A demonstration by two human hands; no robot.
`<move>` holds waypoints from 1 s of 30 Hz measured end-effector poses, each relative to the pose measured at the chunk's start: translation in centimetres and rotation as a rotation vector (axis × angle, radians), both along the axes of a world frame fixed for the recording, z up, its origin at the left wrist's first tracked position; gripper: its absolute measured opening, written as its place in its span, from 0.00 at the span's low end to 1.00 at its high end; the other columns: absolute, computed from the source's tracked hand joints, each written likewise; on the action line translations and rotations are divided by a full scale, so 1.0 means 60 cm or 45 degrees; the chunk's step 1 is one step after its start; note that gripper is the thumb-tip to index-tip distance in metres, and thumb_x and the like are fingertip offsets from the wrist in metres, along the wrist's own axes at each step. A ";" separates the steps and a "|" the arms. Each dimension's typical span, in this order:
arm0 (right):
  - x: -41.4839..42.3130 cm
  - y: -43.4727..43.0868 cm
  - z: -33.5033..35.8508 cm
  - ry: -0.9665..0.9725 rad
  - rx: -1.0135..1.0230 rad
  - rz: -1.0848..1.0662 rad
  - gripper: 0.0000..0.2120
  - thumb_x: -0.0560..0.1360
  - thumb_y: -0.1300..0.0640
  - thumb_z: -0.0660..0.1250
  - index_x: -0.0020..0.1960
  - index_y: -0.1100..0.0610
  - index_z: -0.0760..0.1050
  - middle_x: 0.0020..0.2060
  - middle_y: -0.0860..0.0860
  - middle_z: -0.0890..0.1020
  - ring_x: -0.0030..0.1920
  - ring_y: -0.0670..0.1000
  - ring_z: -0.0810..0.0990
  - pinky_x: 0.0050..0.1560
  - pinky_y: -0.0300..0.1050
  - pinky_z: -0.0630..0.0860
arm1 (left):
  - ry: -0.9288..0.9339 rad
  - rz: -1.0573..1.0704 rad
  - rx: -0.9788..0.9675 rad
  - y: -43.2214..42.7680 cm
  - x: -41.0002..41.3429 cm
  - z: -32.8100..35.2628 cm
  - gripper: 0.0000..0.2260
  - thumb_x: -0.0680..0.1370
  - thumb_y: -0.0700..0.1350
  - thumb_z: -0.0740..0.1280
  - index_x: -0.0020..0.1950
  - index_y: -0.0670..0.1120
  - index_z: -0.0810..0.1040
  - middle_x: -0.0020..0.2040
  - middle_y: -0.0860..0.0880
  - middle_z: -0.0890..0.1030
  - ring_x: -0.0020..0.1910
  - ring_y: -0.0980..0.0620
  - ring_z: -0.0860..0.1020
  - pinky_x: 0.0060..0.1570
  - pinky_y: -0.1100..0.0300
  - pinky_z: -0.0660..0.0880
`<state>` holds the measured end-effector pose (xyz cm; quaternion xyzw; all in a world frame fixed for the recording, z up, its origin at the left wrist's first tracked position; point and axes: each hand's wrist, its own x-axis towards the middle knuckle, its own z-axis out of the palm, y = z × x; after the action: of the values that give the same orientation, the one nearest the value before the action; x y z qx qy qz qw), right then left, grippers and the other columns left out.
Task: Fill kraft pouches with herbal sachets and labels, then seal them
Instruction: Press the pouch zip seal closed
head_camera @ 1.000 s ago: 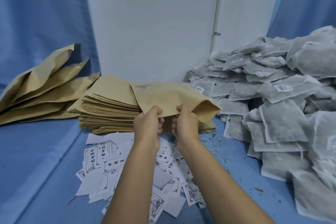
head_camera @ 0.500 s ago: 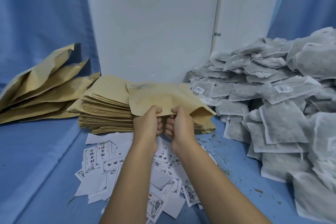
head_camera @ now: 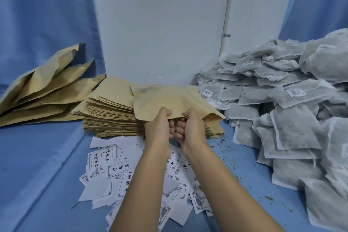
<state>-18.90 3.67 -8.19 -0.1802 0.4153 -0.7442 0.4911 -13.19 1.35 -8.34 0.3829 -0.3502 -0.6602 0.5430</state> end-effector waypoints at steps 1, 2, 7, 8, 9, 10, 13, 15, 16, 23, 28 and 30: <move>0.001 0.000 0.001 0.025 0.016 0.008 0.13 0.76 0.62 0.54 0.33 0.56 0.61 0.13 0.48 0.64 0.12 0.45 0.60 0.15 0.31 0.56 | 0.013 0.014 0.008 0.000 0.000 0.000 0.12 0.73 0.38 0.64 0.31 0.43 0.68 0.20 0.51 0.66 0.17 0.56 0.60 0.18 0.69 0.57; 0.000 -0.002 0.000 0.032 0.031 0.016 0.13 0.76 0.61 0.55 0.33 0.56 0.61 0.14 0.48 0.64 0.12 0.45 0.59 0.15 0.31 0.56 | 0.017 0.029 0.010 0.000 0.001 0.002 0.12 0.73 0.38 0.64 0.30 0.43 0.68 0.20 0.51 0.65 0.17 0.56 0.60 0.18 0.69 0.57; -0.002 -0.011 -0.009 -0.015 0.055 -0.064 0.12 0.74 0.60 0.57 0.33 0.56 0.61 0.16 0.46 0.62 0.15 0.45 0.56 0.16 0.34 0.53 | -0.030 0.114 -0.014 0.000 0.002 0.001 0.12 0.72 0.38 0.65 0.31 0.45 0.66 0.20 0.52 0.64 0.17 0.57 0.59 0.18 0.69 0.56; -0.001 -0.012 -0.010 -0.021 0.055 -0.063 0.13 0.75 0.61 0.57 0.32 0.56 0.61 0.15 0.46 0.62 0.14 0.45 0.56 0.16 0.33 0.54 | -0.027 0.117 -0.014 0.000 0.001 0.000 0.12 0.72 0.39 0.64 0.31 0.45 0.66 0.21 0.52 0.64 0.17 0.56 0.59 0.18 0.69 0.56; 0.000 -0.012 -0.010 -0.009 0.058 -0.054 0.13 0.75 0.61 0.56 0.32 0.56 0.61 0.15 0.46 0.62 0.14 0.45 0.57 0.16 0.33 0.54 | -0.024 0.122 -0.013 -0.001 0.001 0.000 0.12 0.72 0.39 0.64 0.31 0.45 0.65 0.21 0.51 0.63 0.18 0.56 0.59 0.18 0.68 0.56; 0.001 -0.011 -0.009 0.017 0.063 -0.040 0.13 0.75 0.61 0.56 0.32 0.56 0.61 0.15 0.46 0.62 0.14 0.45 0.57 0.16 0.33 0.54 | -0.026 0.122 -0.014 -0.001 0.002 0.000 0.12 0.72 0.39 0.63 0.31 0.45 0.65 0.21 0.51 0.63 0.18 0.55 0.59 0.19 0.68 0.56; 0.003 -0.008 -0.007 0.130 0.081 0.040 0.14 0.75 0.61 0.56 0.31 0.57 0.62 0.14 0.46 0.64 0.13 0.44 0.59 0.16 0.33 0.56 | -0.118 0.035 -0.051 -0.002 0.005 0.002 0.13 0.73 0.40 0.63 0.28 0.44 0.66 0.20 0.51 0.65 0.17 0.56 0.60 0.18 0.69 0.57; 0.003 -0.006 -0.007 0.198 0.112 0.096 0.16 0.76 0.59 0.56 0.29 0.57 0.62 0.14 0.47 0.64 0.13 0.44 0.60 0.16 0.33 0.56 | -0.205 -0.030 -0.076 -0.002 0.008 0.000 0.15 0.73 0.40 0.65 0.26 0.44 0.68 0.18 0.52 0.67 0.15 0.56 0.62 0.18 0.70 0.59; 0.003 -0.006 -0.008 0.182 0.116 0.107 0.16 0.76 0.58 0.56 0.29 0.56 0.62 0.14 0.47 0.64 0.13 0.45 0.59 0.16 0.33 0.56 | -0.221 -0.036 -0.084 -0.002 0.008 -0.001 0.15 0.73 0.40 0.65 0.26 0.44 0.69 0.18 0.52 0.67 0.15 0.56 0.62 0.18 0.70 0.59; 0.003 -0.014 -0.014 -0.159 0.038 0.121 0.14 0.76 0.61 0.53 0.31 0.56 0.60 0.14 0.47 0.62 0.13 0.44 0.55 0.13 0.34 0.51 | -0.119 0.030 -0.011 -0.008 0.007 -0.006 0.13 0.72 0.39 0.65 0.29 0.44 0.67 0.19 0.52 0.65 0.16 0.56 0.60 0.18 0.69 0.56; -0.006 -0.017 -0.020 -0.263 0.069 0.101 0.14 0.75 0.60 0.57 0.32 0.55 0.59 0.17 0.45 0.58 0.15 0.43 0.52 0.15 0.34 0.48 | -0.074 0.146 -0.007 -0.011 0.013 -0.003 0.12 0.73 0.38 0.65 0.31 0.44 0.66 0.18 0.53 0.64 0.16 0.57 0.59 0.17 0.69 0.55; -0.006 -0.019 -0.021 -0.236 0.052 0.084 0.14 0.75 0.62 0.57 0.32 0.55 0.60 0.16 0.45 0.58 0.15 0.43 0.52 0.15 0.34 0.49 | -0.057 0.159 -0.009 -0.011 0.014 -0.002 0.12 0.73 0.38 0.65 0.31 0.44 0.66 0.19 0.52 0.64 0.17 0.57 0.59 0.17 0.69 0.55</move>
<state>-19.28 2.55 -9.45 -0.1142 0.3769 -0.7326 0.5552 -12.34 0.67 -8.49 0.4168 -0.3401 -0.6151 0.5764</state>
